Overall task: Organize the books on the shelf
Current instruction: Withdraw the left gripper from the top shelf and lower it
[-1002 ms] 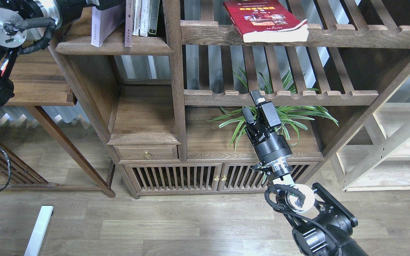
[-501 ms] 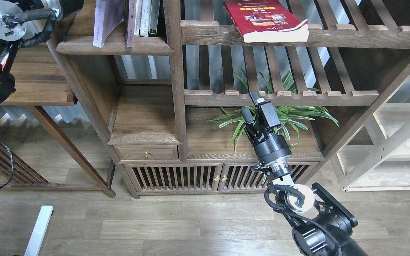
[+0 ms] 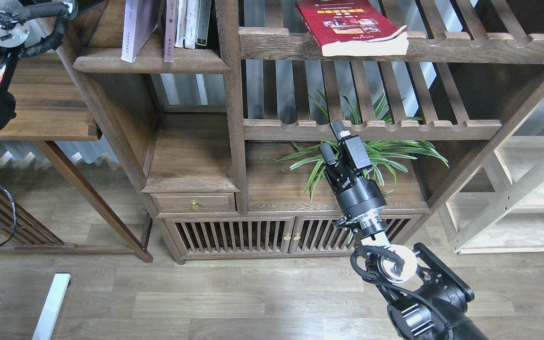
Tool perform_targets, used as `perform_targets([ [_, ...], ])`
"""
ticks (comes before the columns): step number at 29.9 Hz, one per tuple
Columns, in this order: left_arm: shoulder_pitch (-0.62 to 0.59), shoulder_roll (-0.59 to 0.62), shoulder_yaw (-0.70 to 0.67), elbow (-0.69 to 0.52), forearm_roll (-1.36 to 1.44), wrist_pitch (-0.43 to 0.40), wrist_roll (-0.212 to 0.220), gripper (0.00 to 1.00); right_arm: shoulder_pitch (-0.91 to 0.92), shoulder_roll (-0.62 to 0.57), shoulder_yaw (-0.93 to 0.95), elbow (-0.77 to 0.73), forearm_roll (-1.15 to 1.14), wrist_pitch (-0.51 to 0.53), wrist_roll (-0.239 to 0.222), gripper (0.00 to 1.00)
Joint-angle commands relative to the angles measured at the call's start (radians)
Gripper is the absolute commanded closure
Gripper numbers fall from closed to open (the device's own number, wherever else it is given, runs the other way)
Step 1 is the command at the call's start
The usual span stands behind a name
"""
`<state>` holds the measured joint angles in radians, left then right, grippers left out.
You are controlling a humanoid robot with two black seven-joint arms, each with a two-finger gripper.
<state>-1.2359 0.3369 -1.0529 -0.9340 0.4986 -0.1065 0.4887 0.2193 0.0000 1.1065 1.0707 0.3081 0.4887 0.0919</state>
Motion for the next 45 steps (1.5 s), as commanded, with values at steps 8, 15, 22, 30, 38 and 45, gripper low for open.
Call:
perform_targets([
  [8,0.000,0.014,-0.019,-0.066,0.000,0.005,0.000,0.01,0.000,0.000,-0.014,0.000,-0.006,0.000,-0.001,0.02],
  [15,0.000,0.057,-0.027,-0.106,0.000,0.008,0.000,0.01,0.000,0.000,-0.017,0.000,-0.012,0.000,-0.001,0.02],
  [22,0.001,0.060,-0.035,-0.121,0.000,0.007,0.000,0.01,0.000,0.000,-0.031,0.000,-0.012,0.000,-0.001,0.02],
  [30,0.000,0.060,-0.047,-0.140,0.000,0.010,0.000,0.01,0.000,0.000,-0.034,0.000,-0.012,0.000,-0.001,0.02],
  [38,0.013,0.076,-0.105,-0.238,-0.002,0.010,0.000,0.01,0.002,0.000,-0.031,0.000,-0.017,0.000,-0.003,0.02],
  [45,0.078,0.102,-0.200,-0.376,-0.037,0.008,0.000,0.01,0.003,0.000,-0.025,0.002,-0.018,0.000,-0.003,0.01],
])
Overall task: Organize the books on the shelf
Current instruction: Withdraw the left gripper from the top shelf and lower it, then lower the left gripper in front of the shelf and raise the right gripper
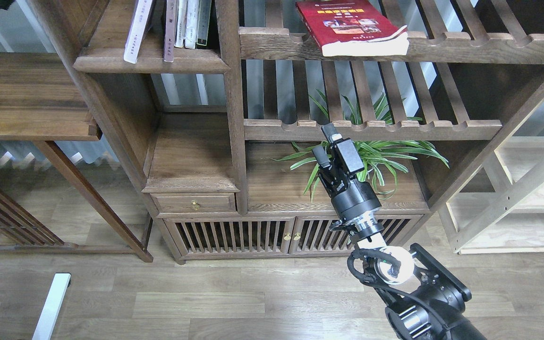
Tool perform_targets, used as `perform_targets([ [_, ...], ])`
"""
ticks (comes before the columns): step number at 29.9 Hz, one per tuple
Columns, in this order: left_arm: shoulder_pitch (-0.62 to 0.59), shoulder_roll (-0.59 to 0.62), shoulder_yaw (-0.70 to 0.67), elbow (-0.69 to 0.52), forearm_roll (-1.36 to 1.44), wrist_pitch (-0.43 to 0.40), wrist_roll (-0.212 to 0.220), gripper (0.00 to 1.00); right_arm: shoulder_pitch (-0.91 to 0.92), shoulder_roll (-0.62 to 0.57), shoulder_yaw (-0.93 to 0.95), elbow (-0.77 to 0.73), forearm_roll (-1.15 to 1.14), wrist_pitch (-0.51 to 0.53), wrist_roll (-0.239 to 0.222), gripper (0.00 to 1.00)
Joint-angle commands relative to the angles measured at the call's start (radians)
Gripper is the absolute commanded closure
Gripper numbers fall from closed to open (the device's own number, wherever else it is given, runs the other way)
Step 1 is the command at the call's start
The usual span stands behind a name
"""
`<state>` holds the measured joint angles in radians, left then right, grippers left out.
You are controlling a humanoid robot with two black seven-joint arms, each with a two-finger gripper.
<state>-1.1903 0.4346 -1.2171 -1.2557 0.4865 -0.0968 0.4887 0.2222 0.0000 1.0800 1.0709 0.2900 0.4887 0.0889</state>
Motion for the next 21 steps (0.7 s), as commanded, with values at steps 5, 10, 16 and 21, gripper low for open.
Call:
perform_targets([
  [5,0.129,0.033,-0.071,-0.171,-0.039,-0.003,0.000,0.01,0.000,0.000,0.008,0.003,-0.018,0.000,0.000,0.01],
  [10,0.214,0.039,-0.102,-0.255,-0.063,-0.004,0.000,0.01,-0.001,0.000,0.011,0.003,-0.023,0.000,0.002,0.01],
  [16,0.334,0.038,-0.144,-0.369,-0.072,-0.014,0.000,0.01,-0.003,0.000,0.029,0.001,-0.025,0.000,0.000,0.01],
  [21,0.429,0.030,-0.176,-0.439,-0.092,-0.030,0.000,0.01,-0.017,0.000,0.026,0.001,-0.025,0.000,0.000,0.01],
])
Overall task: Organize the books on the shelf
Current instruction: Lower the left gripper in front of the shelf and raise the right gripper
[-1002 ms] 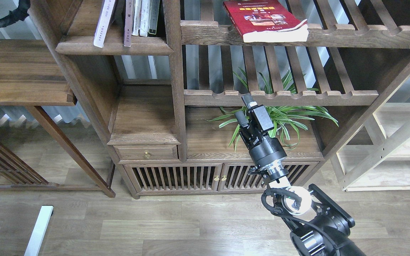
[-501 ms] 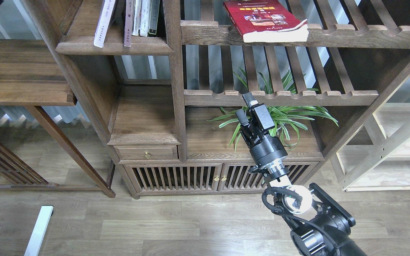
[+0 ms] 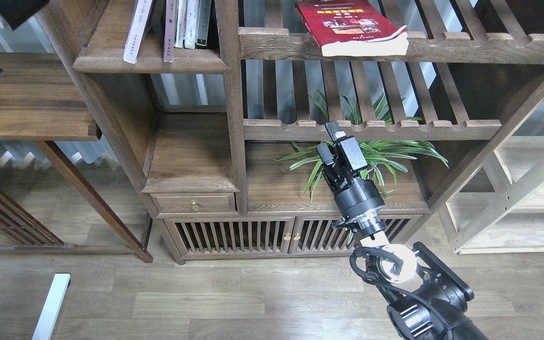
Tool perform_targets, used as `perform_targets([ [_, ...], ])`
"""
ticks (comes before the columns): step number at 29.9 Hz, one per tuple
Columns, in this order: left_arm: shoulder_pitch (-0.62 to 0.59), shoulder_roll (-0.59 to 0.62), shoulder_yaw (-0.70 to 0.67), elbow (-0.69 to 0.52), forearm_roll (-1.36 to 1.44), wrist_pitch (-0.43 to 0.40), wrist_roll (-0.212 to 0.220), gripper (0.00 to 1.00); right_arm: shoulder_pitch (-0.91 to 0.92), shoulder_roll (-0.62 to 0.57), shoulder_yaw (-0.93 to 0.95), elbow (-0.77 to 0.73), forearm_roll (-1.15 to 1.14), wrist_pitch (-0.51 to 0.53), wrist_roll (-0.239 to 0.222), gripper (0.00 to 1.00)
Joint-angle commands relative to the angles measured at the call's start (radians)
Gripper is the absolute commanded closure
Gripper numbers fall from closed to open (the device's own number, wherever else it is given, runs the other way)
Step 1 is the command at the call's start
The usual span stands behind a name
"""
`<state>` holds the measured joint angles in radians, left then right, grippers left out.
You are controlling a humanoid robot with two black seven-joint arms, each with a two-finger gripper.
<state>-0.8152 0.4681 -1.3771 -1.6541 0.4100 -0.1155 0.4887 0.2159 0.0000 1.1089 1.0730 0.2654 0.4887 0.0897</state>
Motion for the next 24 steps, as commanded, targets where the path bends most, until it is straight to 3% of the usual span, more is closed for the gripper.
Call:
perform_targets([
  [1,0.074,-0.005,-0.017,-0.056,-0.026,-0.021,0.000,0.01,-0.015,0.000,-0.003,-0.001,-0.002,0.000,-0.001,0.01],
  [10,0.278,-0.032,-0.063,-0.072,-0.053,-0.234,0.000,0.01,-0.036,0.000,0.000,-0.001,-0.022,0.000,-0.001,0.01],
  [18,0.404,-0.207,-0.091,-0.067,-0.053,-0.269,0.000,0.01,-0.036,0.000,-0.001,-0.004,-0.031,0.000,-0.001,0.01],
  [24,0.430,-0.285,-0.094,-0.049,-0.054,-0.291,0.000,0.01,-0.033,0.000,0.014,-0.004,-0.041,0.000,-0.001,0.01],
])
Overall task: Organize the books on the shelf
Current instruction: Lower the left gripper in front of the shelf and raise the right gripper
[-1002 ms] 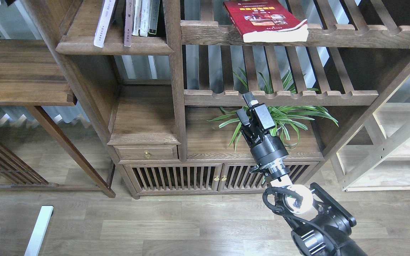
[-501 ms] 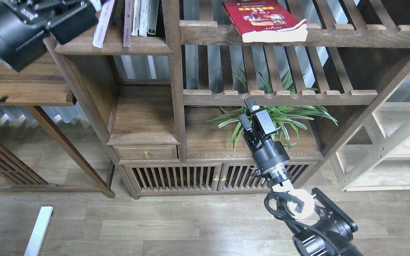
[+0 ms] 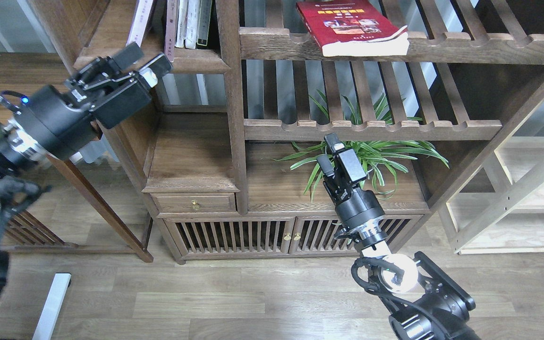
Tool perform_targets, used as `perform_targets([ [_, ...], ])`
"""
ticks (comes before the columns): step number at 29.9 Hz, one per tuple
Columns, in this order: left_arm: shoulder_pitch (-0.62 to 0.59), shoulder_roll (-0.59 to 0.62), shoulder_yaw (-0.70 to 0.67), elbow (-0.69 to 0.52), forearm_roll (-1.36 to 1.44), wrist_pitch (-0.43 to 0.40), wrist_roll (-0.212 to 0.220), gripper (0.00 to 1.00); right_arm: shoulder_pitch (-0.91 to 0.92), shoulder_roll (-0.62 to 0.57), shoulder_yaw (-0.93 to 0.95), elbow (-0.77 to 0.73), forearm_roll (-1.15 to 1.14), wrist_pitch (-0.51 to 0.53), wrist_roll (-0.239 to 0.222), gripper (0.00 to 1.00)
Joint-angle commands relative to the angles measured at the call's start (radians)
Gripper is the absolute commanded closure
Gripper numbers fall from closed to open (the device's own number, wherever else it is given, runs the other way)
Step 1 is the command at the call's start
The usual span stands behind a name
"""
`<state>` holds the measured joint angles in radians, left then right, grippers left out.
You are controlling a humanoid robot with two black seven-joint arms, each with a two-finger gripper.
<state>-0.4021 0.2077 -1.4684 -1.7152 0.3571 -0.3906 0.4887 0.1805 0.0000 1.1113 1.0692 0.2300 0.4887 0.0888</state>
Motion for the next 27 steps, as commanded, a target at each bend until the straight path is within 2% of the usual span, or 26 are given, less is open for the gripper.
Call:
perform_targets([
  [1,0.029,-0.025,-0.001,0.025,-0.001,-0.025,0.000,0.01,0.005,0.000,0.019,0.001,-0.008,0.000,-0.001,0.01],
  [6,0.094,-0.027,-0.006,0.100,-0.007,-0.098,0.000,0.01,0.031,0.000,0.027,0.014,-0.008,0.000,-0.001,0.01],
  [13,0.180,-0.028,-0.004,0.152,-0.010,-0.098,0.000,0.01,0.063,-0.047,0.030,0.061,-0.008,0.000,-0.003,0.01],
  [21,0.187,-0.027,-0.013,0.198,-0.015,-0.098,0.000,0.01,0.063,-0.141,0.050,0.083,-0.009,0.000,-0.003,0.01],
  [27,0.200,-0.027,-0.013,0.200,-0.015,-0.098,0.000,0.01,0.051,-0.183,0.054,0.090,-0.038,0.000,-0.021,0.01],
])
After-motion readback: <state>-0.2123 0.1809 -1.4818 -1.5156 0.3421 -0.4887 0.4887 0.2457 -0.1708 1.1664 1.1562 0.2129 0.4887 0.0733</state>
